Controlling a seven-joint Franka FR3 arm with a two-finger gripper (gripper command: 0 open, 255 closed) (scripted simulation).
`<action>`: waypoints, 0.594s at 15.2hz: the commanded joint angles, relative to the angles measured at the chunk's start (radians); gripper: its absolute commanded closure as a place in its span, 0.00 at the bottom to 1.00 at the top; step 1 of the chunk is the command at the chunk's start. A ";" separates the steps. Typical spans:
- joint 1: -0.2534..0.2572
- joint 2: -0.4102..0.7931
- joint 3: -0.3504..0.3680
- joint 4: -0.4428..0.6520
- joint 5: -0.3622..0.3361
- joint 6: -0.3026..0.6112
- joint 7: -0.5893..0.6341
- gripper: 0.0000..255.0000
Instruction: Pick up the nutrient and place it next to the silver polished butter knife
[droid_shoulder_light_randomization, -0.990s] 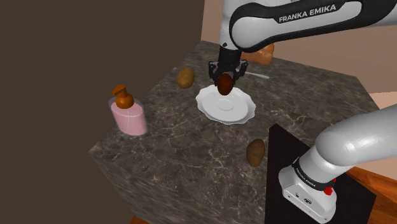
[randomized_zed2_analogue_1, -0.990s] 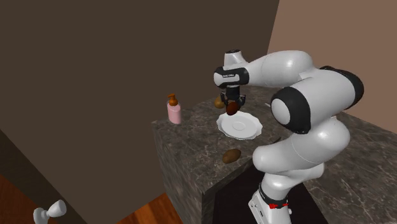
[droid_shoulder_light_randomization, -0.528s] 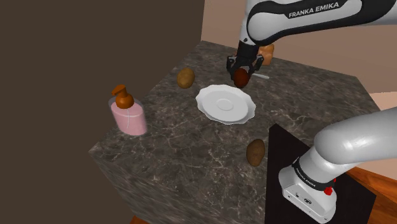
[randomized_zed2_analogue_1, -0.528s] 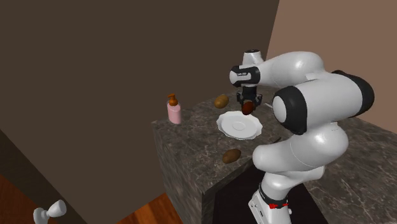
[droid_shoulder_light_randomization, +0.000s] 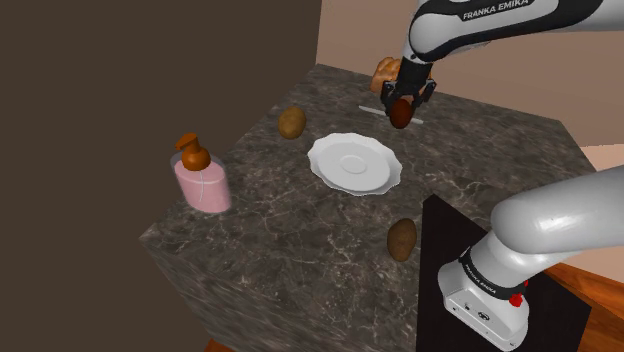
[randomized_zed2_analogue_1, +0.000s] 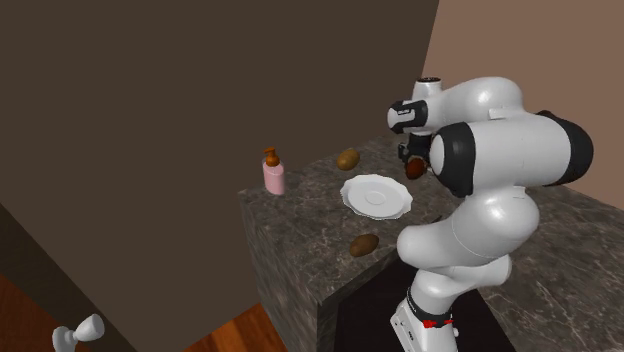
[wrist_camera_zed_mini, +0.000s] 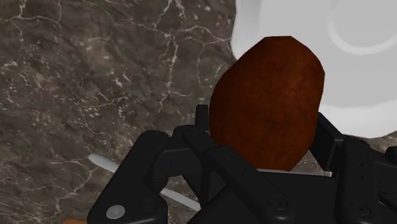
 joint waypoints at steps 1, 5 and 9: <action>-0.021 0.005 -0.036 0.007 -0.014 0.001 -0.050 1.00; -0.072 0.058 -0.114 0.047 -0.047 0.023 -0.155 1.00; -0.074 0.076 -0.112 0.008 -0.052 0.080 -0.147 1.00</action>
